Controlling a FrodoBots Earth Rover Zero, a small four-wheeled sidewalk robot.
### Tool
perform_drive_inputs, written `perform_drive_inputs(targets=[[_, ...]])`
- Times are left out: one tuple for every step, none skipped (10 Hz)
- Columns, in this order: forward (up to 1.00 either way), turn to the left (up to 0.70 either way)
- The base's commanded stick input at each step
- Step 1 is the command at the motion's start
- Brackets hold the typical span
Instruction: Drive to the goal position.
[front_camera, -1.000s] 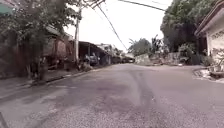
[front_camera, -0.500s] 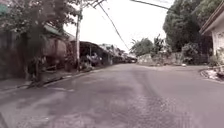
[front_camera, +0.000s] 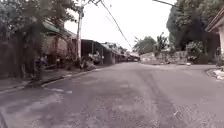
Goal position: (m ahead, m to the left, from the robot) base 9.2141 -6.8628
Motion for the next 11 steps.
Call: perform_drive_inputs(targets=[[0.50, 0.07], [0.50, 0.07], [0.50, 0.07], [0.50, 0.07], [0.50, 0.07], [0.50, 0.07], [0.50, 0.07], [0.50, -0.02], [0.50, -0.28], [0.50, -0.36], [0.50, -0.43]])
